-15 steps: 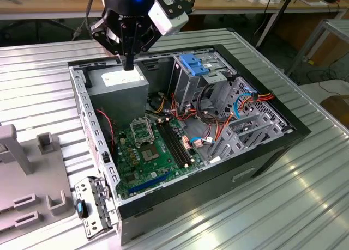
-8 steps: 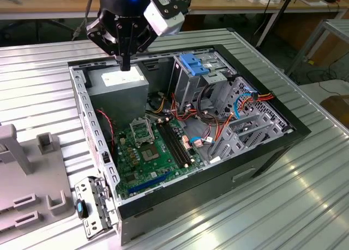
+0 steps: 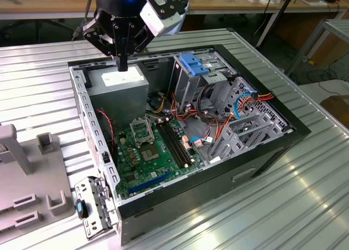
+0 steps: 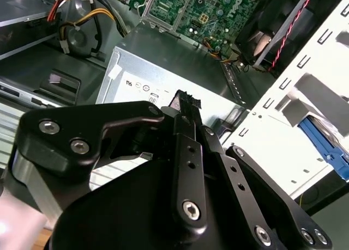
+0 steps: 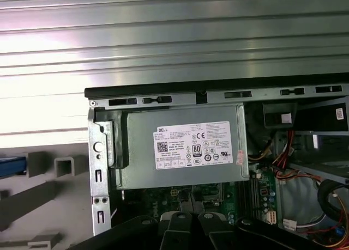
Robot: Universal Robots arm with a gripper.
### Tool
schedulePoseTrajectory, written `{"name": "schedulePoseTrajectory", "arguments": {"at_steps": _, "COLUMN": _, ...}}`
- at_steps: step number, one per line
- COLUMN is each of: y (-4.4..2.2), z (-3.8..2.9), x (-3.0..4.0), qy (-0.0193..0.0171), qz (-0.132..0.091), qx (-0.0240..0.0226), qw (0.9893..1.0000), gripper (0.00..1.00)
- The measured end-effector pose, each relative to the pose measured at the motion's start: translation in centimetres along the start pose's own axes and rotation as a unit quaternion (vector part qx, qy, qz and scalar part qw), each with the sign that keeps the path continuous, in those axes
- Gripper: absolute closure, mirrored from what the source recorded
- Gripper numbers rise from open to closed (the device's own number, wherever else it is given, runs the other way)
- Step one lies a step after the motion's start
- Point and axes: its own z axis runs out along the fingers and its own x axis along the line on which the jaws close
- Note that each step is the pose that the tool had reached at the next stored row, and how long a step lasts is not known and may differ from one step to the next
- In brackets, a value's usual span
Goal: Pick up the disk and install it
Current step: 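Reach for the disk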
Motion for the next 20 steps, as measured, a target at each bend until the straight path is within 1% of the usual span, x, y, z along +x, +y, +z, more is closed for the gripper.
{"name": "schedulePoseTrajectory", "arguments": {"at_steps": 3, "y": -0.02, "z": -0.01, "x": 0.29, "qy": 0.0000, "qz": 0.000, "qx": 0.0000, "qw": 1.0000, "gripper": 0.89}}
{"name": "schedulePoseTrajectory", "arguments": {"at_steps": 14, "y": -0.07, "z": -0.03, "x": 0.93, "qy": 0.0000, "qz": 0.000, "qx": 0.0000, "qw": 1.0000, "gripper": 0.89}}
{"name": "schedulePoseTrajectory", "arguments": {"at_steps": 20, "y": -0.11, "z": -0.04, "x": 1.41, "qy": 0.0000, "qz": 0.000, "qx": 0.0000, "qw": 1.0000, "gripper": 0.89}}
